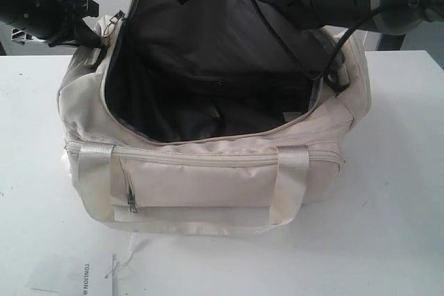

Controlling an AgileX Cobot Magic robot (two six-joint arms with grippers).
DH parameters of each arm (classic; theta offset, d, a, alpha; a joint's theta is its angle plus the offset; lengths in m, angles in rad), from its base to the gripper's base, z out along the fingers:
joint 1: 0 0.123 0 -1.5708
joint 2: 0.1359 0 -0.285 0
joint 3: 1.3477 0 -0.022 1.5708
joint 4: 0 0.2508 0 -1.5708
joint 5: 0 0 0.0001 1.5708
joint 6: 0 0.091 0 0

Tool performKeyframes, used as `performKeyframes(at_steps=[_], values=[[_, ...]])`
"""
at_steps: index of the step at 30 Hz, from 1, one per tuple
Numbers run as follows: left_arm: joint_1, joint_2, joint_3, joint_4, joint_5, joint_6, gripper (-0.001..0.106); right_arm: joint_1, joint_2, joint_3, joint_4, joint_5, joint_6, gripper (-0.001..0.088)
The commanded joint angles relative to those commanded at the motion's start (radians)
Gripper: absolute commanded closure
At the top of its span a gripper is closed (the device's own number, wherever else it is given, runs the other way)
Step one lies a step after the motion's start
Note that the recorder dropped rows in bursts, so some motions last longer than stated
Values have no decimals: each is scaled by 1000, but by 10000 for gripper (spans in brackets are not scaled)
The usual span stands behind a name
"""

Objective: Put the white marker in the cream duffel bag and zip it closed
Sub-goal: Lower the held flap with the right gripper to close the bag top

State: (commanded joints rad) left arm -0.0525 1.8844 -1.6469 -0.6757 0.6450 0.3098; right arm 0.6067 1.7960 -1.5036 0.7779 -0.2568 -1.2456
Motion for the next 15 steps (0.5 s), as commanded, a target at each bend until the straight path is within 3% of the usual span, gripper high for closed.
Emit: performKeyframes(at_steps=[9,15], values=[[0,0,0,-2,6,0,1050,0,-32,2,37,151,-5,868],[9,0,0,-4,10,0,1050,0,-90,29,29,488,8,868]])
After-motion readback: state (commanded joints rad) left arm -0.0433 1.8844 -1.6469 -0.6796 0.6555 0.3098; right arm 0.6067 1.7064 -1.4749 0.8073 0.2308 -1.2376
